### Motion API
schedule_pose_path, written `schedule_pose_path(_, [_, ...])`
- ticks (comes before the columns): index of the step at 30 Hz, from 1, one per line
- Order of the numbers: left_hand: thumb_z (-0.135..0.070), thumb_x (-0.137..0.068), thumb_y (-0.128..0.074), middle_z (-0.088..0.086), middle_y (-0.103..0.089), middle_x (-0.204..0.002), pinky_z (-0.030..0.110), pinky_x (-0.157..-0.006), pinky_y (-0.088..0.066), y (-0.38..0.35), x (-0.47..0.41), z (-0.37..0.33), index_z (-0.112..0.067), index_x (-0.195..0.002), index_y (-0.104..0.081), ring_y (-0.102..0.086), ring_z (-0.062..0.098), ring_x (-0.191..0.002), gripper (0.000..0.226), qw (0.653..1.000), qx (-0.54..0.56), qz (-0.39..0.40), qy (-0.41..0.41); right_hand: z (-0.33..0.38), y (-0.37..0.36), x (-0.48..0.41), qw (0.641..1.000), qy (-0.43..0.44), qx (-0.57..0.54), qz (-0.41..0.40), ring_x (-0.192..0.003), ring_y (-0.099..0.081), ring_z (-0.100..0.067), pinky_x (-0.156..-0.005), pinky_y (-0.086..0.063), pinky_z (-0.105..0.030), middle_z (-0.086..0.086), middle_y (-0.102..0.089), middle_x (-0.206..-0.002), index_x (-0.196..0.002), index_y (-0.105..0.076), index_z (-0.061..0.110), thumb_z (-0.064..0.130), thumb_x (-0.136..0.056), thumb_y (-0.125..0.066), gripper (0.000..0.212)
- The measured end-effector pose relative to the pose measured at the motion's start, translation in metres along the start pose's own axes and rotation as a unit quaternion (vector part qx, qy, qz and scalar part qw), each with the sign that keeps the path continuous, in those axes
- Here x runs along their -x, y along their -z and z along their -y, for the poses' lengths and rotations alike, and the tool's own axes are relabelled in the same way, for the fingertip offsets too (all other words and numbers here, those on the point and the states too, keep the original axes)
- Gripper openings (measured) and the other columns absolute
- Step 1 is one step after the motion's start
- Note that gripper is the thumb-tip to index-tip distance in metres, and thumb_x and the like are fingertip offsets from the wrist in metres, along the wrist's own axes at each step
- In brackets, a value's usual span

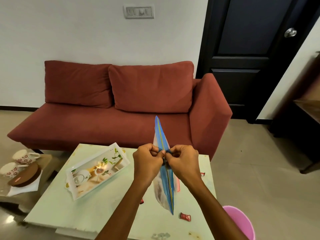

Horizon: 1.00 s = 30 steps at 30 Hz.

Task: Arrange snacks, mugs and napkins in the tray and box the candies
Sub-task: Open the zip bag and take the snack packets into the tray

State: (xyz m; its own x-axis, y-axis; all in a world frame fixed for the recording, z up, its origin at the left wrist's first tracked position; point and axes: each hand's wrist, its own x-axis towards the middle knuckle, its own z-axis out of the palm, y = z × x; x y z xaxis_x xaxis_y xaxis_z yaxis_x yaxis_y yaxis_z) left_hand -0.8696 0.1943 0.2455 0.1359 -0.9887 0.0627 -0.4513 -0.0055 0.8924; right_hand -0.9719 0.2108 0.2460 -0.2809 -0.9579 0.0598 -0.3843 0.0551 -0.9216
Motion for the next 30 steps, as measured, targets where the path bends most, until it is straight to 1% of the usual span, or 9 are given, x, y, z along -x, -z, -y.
schedule_pose_path(4, [-0.009,-0.074,-0.07,-0.003,-0.059,-0.057,0.027,-0.059,-0.053,0.0,0.001,-0.004,-0.007,-0.069,-0.064,-0.062,0.015,-0.056,0.009,0.997,-0.051,-0.024,-0.058,0.001,0.0,0.001,0.997,0.04,0.063,-0.029,-0.049,-0.055,-0.011,-0.047,-0.043,-0.012,-0.003,-0.064,-0.058,-0.068,-0.067,0.005,0.005,-0.076,-0.065,0.009])
schedule_pose_path(8, [-0.005,-0.072,-0.067,0.004,-0.063,-0.056,0.021,-0.058,-0.043,0.018,-0.01,-0.001,-0.007,-0.064,-0.064,-0.06,0.019,-0.054,0.008,0.993,-0.08,-0.071,-0.043,-0.004,0.025,-0.011,0.99,0.019,0.085,-0.11,-0.055,-0.058,-0.017,-0.053,-0.036,-0.016,-0.008,-0.068,-0.062,-0.07,-0.07,0.006,0.002,-0.072,-0.064,0.007])
schedule_pose_path(11, [-0.002,-0.072,-0.066,0.007,-0.065,-0.056,0.024,-0.063,-0.05,0.042,-0.023,0.009,-0.008,-0.064,-0.065,-0.064,0.021,-0.054,0.01,0.993,-0.073,-0.091,-0.011,-0.015,0.05,-0.019,0.986,-0.034,0.089,-0.134,-0.059,-0.062,-0.019,-0.057,-0.045,-0.022,-0.009,-0.069,-0.062,-0.072,-0.071,0.009,0.005,-0.073,-0.062,0.01])
schedule_pose_path(15, [-0.003,-0.075,-0.068,0.001,-0.062,-0.055,0.031,-0.065,-0.057,0.064,-0.03,0.019,-0.012,-0.064,-0.062,-0.064,0.015,-0.051,0.016,0.994,-0.054,-0.094,0.016,-0.028,0.068,-0.018,0.982,-0.067,0.088,-0.151,-0.051,-0.065,-0.017,-0.04,-0.044,-0.012,-0.006,-0.066,-0.054,-0.061,-0.064,0.02,0.004,-0.073,-0.06,0.021])
schedule_pose_path(17, [-0.004,-0.077,-0.069,0.006,-0.064,-0.059,0.036,-0.066,-0.059,0.068,-0.031,0.022,-0.01,-0.067,-0.062,-0.066,0.019,-0.053,0.013,0.995,-0.047,-0.091,0.021,-0.029,0.071,-0.017,0.981,-0.074,0.085,-0.157,-0.048,-0.065,-0.015,-0.042,-0.044,-0.011,-0.005,-0.064,-0.05,-0.058,-0.061,0.024,0.003,-0.073,-0.06,0.026])
schedule_pose_path(22, [-0.006,-0.076,-0.07,0.006,-0.064,-0.056,0.039,-0.067,-0.059,0.064,-0.027,0.021,-0.008,-0.066,-0.064,-0.065,0.019,-0.052,0.012,0.996,-0.041,-0.08,0.008,-0.031,0.067,-0.016,0.982,-0.071,0.093,-0.151,-0.054,-0.068,-0.026,-0.04,-0.049,-0.025,-0.009,-0.066,-0.053,-0.057,-0.059,0.023,0.003,-0.075,-0.061,0.027])
schedule_pose_path(24, [-0.008,-0.076,-0.071,0.009,-0.066,-0.056,0.036,-0.063,-0.058,0.059,-0.025,0.019,-0.005,-0.065,-0.066,-0.065,0.018,-0.048,0.012,0.998,-0.035,-0.058,-0.012,-0.032,0.065,-0.015,0.984,-0.071,0.087,-0.137,-0.053,-0.068,-0.026,-0.036,-0.048,-0.023,-0.008,-0.067,-0.054,-0.057,-0.059,0.024,0.003,-0.075,-0.062,0.027])
schedule_pose_path(29, [-0.017,-0.076,-0.073,0.009,-0.067,-0.056,0.03,-0.059,-0.054,0.042,-0.019,0.008,-0.005,-0.063,-0.065,-0.066,0.019,-0.051,0.019,0.997,-0.044,-0.017,-0.062,-0.028,0.055,-0.008,0.983,-0.046,0.15,-0.092,-0.063,-0.064,-0.026,-0.058,-0.049,-0.028,-0.007,-0.067,-0.062,-0.075,-0.067,0.007,0.006,-0.075,-0.066,0.001])
schedule_pose_path(30, [-0.018,-0.075,-0.073,0.009,-0.067,-0.056,0.03,-0.06,-0.053,0.039,-0.019,0.006,-0.007,-0.062,-0.065,-0.066,0.02,-0.052,0.019,0.997,-0.042,-0.015,-0.064,-0.026,0.052,-0.004,0.975,-0.025,0.191,-0.108,-0.068,-0.062,-0.027,-0.061,-0.047,-0.03,-0.007,-0.068,-0.068,-0.08,-0.066,0.004,0.006,-0.075,-0.067,0.005])
